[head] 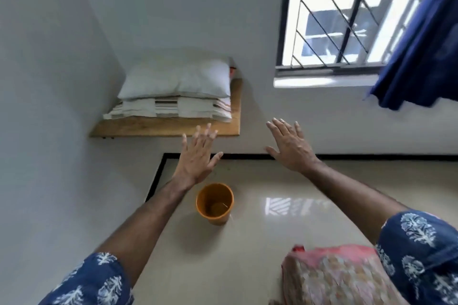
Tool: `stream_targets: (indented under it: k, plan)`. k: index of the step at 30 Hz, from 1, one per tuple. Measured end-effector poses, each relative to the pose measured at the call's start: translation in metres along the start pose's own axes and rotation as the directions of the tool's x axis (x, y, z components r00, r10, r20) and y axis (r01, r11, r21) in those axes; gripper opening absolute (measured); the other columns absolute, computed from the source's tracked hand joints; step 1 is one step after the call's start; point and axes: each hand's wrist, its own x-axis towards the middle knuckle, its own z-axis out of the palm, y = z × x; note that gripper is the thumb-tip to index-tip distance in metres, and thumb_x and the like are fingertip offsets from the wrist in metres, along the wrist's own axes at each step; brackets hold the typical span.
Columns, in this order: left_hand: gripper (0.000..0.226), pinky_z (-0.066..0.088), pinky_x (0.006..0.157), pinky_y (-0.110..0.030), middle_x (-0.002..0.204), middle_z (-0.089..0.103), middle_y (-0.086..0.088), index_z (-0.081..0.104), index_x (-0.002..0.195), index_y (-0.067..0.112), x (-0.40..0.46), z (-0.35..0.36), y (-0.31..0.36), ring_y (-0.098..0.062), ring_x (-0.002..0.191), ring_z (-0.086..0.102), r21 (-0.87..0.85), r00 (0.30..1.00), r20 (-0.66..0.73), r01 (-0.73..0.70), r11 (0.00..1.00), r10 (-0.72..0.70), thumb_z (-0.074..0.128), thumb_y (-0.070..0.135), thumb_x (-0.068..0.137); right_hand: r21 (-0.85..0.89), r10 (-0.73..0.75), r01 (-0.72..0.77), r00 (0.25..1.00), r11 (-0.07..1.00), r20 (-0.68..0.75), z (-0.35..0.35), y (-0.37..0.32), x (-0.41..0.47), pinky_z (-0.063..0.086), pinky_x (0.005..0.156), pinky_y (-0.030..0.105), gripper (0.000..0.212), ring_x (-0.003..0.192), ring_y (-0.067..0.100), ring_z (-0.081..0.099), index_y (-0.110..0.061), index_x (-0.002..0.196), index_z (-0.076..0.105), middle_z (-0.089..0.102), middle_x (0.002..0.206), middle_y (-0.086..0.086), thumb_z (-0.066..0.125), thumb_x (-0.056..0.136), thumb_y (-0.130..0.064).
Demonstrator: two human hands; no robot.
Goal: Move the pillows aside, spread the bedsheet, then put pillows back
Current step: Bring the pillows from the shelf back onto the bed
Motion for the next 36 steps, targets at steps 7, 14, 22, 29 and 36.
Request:
stream_targets:
  k: [7,14,22,29,36]
  plan:
    - [0.071,0.005,0.124,-0.059,0.17,-0.003,-0.003,0.011,0.161,0.022,0.077,-0.009,-0.058,-0.028,0.156,-0.003,-0.092,0.973,-0.037,0.224,0.97,-0.228,0.041,0.05,0.102,0.041,-0.185,0.185,0.983,0.982,-0.013,-0.001,0.007,0.164,0.014,0.124,0.057,0.076,0.152,0.029,0.024,-0.016,0.157,0.028,0.028,0.164,0.009,0.056,0.096,-0.05]
    - [0.069,0.01,0.122,-0.056,0.17,0.0,-0.004,0.016,0.16,0.022,0.147,0.017,-0.135,-0.03,0.156,0.007,-0.141,0.936,-0.049,0.34,0.93,-0.35,0.04,0.052,0.103,-0.021,-0.311,0.312,0.948,0.95,0.062,0.046,-0.007,0.295,0.016,0.124,0.053,0.075,0.153,0.03,0.023,-0.018,0.158,0.025,0.023,0.166,0.009,0.049,0.097,-0.055]
    - [0.065,0.034,0.116,-0.056,0.17,0.002,-0.002,0.022,0.158,0.024,0.253,0.02,-0.238,-0.03,0.152,0.022,-0.223,0.916,-0.045,0.381,0.897,-0.4,0.046,0.049,0.102,-0.108,-0.347,0.357,0.933,0.928,0.099,0.062,-0.024,0.439,0.022,0.122,0.053,0.073,0.15,0.03,0.027,-0.017,0.157,0.027,0.029,0.163,0.008,0.052,0.098,-0.052]
    - [0.068,0.017,0.12,-0.065,0.169,-0.017,0.003,0.005,0.16,0.036,0.318,0.034,-0.293,-0.03,0.156,-0.006,-0.224,0.903,0.027,0.424,0.877,-0.43,0.042,0.045,0.104,-0.09,-0.324,0.334,0.939,0.938,0.111,0.083,-0.023,0.537,0.028,0.119,0.048,0.069,0.147,0.03,0.033,-0.017,0.154,0.032,0.035,0.159,0.007,0.051,0.098,-0.052]
    - [0.07,0.008,0.121,-0.063,0.169,-0.014,0.002,-0.005,0.161,0.035,0.349,0.065,-0.316,-0.025,0.156,-0.009,-0.021,0.923,-0.021,0.385,0.923,-0.385,0.004,0.067,0.099,-0.043,-0.315,0.326,0.935,0.945,0.164,0.109,-0.028,0.615,0.028,0.119,0.042,0.068,0.148,0.027,0.032,-0.017,0.156,0.029,0.033,0.161,0.007,0.046,0.1,-0.053]
